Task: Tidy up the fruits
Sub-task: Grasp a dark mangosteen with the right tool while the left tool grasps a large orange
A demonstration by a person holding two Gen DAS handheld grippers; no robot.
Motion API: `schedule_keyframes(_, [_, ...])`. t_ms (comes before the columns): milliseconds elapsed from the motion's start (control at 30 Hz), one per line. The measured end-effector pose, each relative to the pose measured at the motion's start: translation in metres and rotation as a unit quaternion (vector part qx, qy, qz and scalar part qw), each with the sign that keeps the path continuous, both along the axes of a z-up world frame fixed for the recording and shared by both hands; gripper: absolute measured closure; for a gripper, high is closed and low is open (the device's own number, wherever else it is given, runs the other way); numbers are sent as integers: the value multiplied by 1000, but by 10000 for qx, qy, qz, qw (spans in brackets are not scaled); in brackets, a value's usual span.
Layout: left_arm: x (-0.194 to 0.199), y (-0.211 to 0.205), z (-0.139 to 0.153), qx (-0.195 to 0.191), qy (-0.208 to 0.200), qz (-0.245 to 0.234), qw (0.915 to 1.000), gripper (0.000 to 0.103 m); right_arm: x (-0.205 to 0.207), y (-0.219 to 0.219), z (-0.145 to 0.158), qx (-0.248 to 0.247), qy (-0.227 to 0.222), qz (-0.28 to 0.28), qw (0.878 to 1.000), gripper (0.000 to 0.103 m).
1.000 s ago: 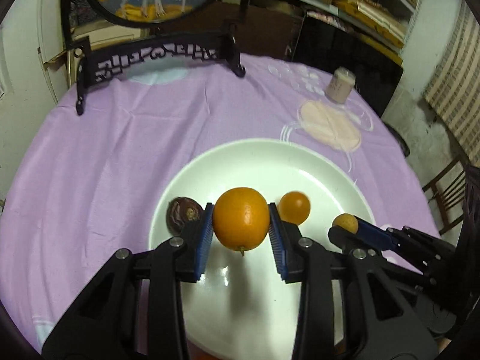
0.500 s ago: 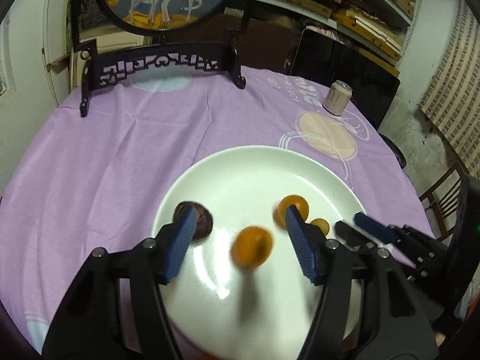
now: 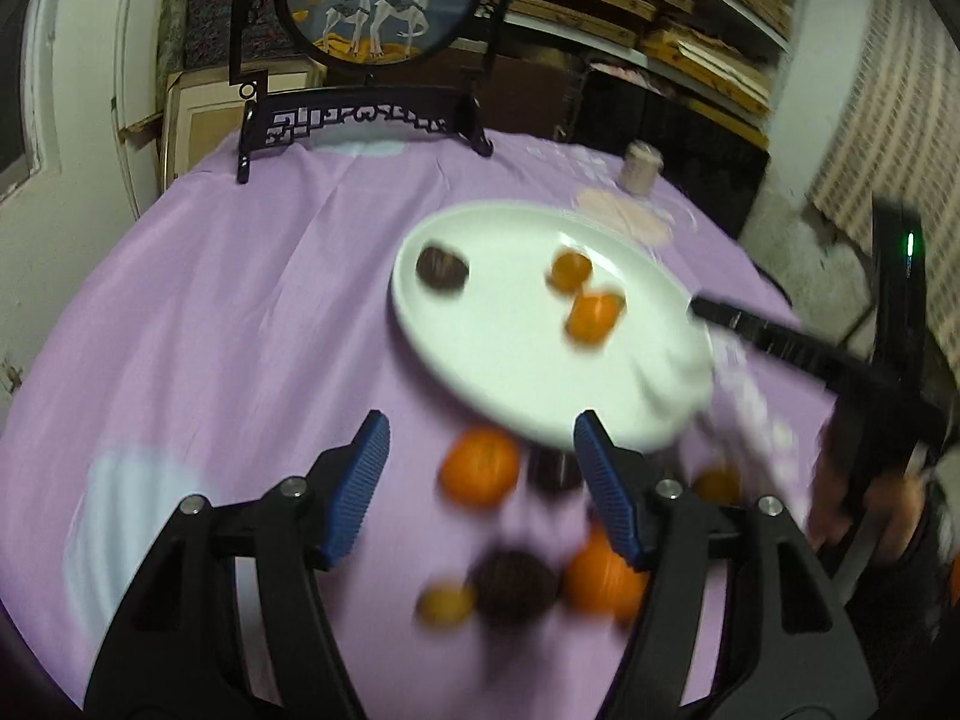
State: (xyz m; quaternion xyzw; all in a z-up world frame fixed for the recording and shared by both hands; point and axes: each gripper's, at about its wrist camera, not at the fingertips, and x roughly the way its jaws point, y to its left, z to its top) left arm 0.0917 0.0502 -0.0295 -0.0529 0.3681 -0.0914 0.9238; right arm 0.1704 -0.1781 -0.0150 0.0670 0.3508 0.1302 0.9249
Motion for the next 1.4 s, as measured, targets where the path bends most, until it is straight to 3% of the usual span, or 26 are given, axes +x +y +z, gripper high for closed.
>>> schedule_keyframes(100, [-31,6,-8,248,44,-73,9997,33,-40,-4,-5,-178,291,-31,9994,70])
schedule_keyframes(300, [-60,15,-21,212,195,-153,9995,32,-116,2,-21,-234,577,451,9970,68])
schedule_keyframes(433, [-61,9,-26,137,300,-284,9991,32,-139,13,-29,-297,660,720,9948,68])
schedule_keyframes(700, [-72,6,-28,191,272,-366,9988,30,-122,20,-54,-297,1067,715,9913,68])
schedule_keyframes(767, [-72,10,-29,181,298,-303,9989,30,-115,23,-55,-440,964,581,9927,67])
schedule_keyframes(833, [-72,14,-29,179,325,-265,9990,30,-109,27,-55,-589,905,513,9928,47])
schedule_keyframes(1000, [-71,13,-32,207,397,-241,9987,29,-102,36,-58,-891,718,378,9927,48])
schedule_keyframes(1033, [-70,13,-33,220,426,-240,9986,29,-102,36,-58,-891,706,383,9928,56])
schedule_keyframes(1067, [-70,12,-34,226,446,-239,9985,29,-104,35,-57,-800,713,463,9932,62])
schedule_keyframes(1400, [-65,-5,-34,214,582,-445,9971,29,-125,3,-51,-197,905,416,9948,62])
